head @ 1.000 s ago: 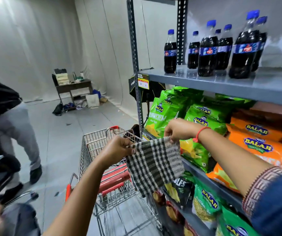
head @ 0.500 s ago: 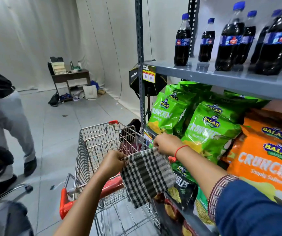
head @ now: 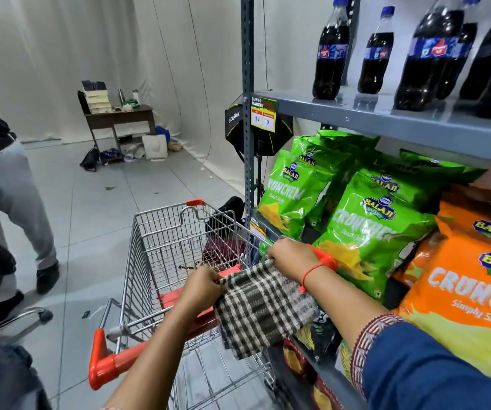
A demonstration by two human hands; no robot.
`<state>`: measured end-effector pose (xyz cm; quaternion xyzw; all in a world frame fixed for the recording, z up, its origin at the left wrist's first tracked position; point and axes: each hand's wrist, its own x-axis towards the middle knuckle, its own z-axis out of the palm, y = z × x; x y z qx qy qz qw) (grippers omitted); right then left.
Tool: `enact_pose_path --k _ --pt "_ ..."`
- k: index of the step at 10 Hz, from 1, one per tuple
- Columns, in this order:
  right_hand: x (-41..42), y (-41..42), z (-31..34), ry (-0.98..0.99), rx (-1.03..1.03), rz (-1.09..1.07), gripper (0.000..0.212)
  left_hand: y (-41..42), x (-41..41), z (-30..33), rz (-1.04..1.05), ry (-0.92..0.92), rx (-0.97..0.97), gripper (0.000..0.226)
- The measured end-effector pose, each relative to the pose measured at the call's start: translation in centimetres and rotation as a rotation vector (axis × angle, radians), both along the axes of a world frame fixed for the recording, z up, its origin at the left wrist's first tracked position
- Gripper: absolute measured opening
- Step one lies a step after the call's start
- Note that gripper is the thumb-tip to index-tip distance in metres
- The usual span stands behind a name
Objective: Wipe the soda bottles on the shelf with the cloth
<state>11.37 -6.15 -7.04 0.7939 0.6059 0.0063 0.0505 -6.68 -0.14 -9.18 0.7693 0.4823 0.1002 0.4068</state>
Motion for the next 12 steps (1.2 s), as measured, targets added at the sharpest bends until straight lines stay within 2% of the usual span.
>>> enact_pose_path --k 1,2,3,4,5,6,8,10,11,12 --pt "0.0 -0.4 -0.6 -0.019 0.089 0.038 0.031 -0.1 0.0 -0.2 -0.011 0.08 0.116 0.01" --pt "0.1 -1.1 -0.7 -0.052 0.161 0.115 0.026 -1.2 -0.4 -0.2 0.015 0.102 0.412 0.028" --pt "0.2 -1.5 -0.1 0.017 0.089 0.141 0.015 -2.2 -0.6 0.4 -0.094 0.125 0.473 0.031" --pt "0.9 -2.4 1.2 0.151 -0.175 0.144 0.033 -2.7 -0.7 0.9 -0.303 0.329 0.281 0.041" --pt "1.0 -2.9 1.3 0.087 -0.315 0.184 0.042 -2.7 -0.7 1.0 -0.351 0.427 0.208 0.039" --pt "0.9 -3.3 0.1 -0.025 -0.321 0.227 0.036 -2.6 -0.3 0.6 -0.354 0.467 0.256 0.036" --pt "0.4 -3.6 -0.7 -0.044 -0.166 0.203 0.027 -3.0 -0.1 -0.9 -0.286 0.502 0.467 0.024" --pt "0.5 -3.6 -0.8 -0.003 -0.154 0.176 0.031 -3.4 0.2 -1.6 -0.242 0.49 0.44 0.026" --pt "0.4 -4.1 -0.6 0.028 -0.177 0.175 0.045 -3.5 0.2 -1.1 -0.268 0.486 0.423 0.029" --pt "0.2 -5.3 0.4 0.123 -0.166 0.109 0.086 -3.4 -0.5 0.5 -0.321 0.546 0.404 0.049"
